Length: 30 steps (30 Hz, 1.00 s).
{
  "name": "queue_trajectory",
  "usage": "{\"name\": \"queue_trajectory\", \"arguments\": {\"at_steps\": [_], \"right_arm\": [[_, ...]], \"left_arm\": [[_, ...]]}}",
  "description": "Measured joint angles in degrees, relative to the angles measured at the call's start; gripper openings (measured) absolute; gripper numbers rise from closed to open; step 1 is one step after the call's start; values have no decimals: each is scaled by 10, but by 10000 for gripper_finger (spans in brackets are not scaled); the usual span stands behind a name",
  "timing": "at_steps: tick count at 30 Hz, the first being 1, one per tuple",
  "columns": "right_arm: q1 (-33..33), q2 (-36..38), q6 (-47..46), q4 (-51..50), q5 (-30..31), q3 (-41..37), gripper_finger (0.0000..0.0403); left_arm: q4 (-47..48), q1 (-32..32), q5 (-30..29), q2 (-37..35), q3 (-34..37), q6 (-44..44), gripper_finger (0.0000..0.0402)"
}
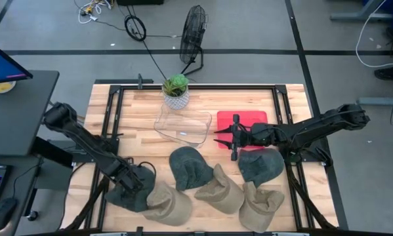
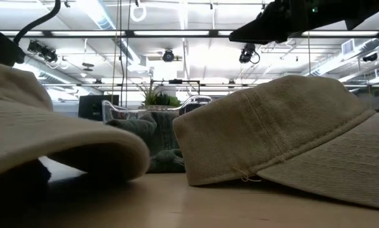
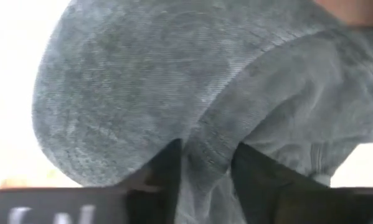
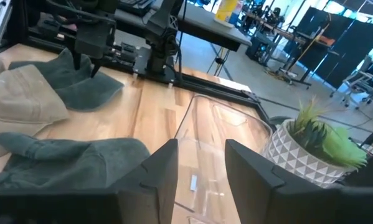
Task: Pick & Place hat
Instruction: Put the left green cap into the transparent bin
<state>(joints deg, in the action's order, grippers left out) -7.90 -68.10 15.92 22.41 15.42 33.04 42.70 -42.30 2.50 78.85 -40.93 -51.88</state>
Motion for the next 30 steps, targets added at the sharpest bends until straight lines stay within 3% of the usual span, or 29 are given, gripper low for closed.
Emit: {"name": "queue_trajectory", "arguments": {"at_steps": [3, 5, 10, 15, 22, 27, 30], "right_arm": [[0, 0, -23, -11, 0, 0, 137], [0, 0, -35, -24, 0, 0, 139], [0, 0, -35, -51, 0, 0, 141], [0, 0, -35, -52, 0, 0, 141], [0, 0, -50, -50, 1, 0, 142], [0, 0, -66, -50, 1, 0, 142], [0, 0, -66, -50, 1, 0, 142]], "left_arm": [[-10, 2, -1, 15, 0, -5, 43], [-11, 6, 0, 22, -1, -37, 16], [-2, 17, -23, 25, -9, -122, 14], [79, 21, -78, 25, -75, -137, 8], [281, 22, -275, 25, -213, -225, 12], [298, 47, -406, 25, -265, -243, 9], [289, 80, -454, 24, -282, -238, 16]]}}
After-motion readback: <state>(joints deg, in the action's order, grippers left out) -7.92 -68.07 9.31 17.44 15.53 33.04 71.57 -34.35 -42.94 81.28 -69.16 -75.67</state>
